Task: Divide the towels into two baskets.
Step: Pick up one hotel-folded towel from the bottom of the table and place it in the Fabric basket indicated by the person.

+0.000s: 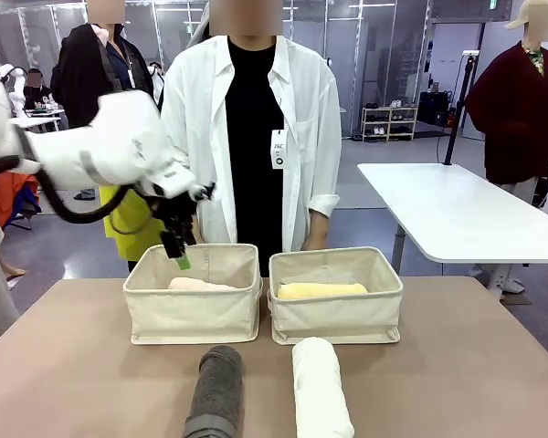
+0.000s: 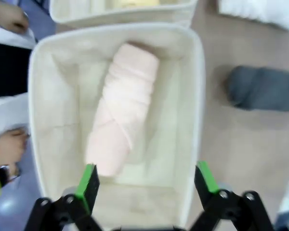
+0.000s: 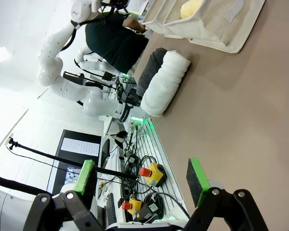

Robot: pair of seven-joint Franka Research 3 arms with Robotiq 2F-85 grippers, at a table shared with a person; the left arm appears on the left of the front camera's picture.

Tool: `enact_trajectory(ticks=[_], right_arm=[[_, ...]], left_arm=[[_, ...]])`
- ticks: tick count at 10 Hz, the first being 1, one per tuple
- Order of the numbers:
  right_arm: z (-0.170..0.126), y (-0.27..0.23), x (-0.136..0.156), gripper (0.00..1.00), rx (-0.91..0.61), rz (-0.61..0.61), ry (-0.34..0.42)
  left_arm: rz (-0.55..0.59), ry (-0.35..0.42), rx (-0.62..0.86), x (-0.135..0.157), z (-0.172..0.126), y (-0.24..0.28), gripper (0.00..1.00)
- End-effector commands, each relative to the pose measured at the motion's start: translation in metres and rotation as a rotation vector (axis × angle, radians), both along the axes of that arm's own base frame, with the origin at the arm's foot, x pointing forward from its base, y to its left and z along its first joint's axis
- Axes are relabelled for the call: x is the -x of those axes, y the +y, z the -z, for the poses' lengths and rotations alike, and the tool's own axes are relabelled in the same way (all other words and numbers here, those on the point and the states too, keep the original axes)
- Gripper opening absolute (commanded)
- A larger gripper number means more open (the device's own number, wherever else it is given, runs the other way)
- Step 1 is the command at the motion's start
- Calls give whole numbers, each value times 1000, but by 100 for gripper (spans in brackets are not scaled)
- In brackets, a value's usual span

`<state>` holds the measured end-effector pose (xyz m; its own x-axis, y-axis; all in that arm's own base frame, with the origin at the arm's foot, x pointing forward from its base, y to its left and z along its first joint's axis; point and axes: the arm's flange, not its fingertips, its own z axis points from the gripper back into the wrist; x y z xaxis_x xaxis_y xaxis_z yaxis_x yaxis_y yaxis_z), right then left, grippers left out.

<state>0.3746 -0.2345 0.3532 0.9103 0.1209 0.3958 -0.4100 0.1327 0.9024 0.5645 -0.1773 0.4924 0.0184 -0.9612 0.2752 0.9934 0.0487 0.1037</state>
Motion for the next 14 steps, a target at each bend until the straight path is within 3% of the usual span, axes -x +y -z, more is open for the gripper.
enact_trajectory(ticks=[1,4,5,6,9,13,14], right_arm=[[-2,4,3,95,10,9,7],[-2,4,3,95,10,9,7],[-2,4,3,95,10,9,7],[-2,4,3,95,10,9,7],[-2,4,3,95,10,9,7],[-2,4,3,95,10,9,7],[-2,4,3,95,10,9,7]], left_arm=[[-129,134,198,39,-10,72,100],[-283,315,539,58,0,174,100],[-426,329,586,67,10,215,100],[-479,392,709,81,23,251,100],[-472,643,965,119,81,333,100],[-631,711,1171,164,142,383,100],[-730,764,1150,172,157,392,100]])
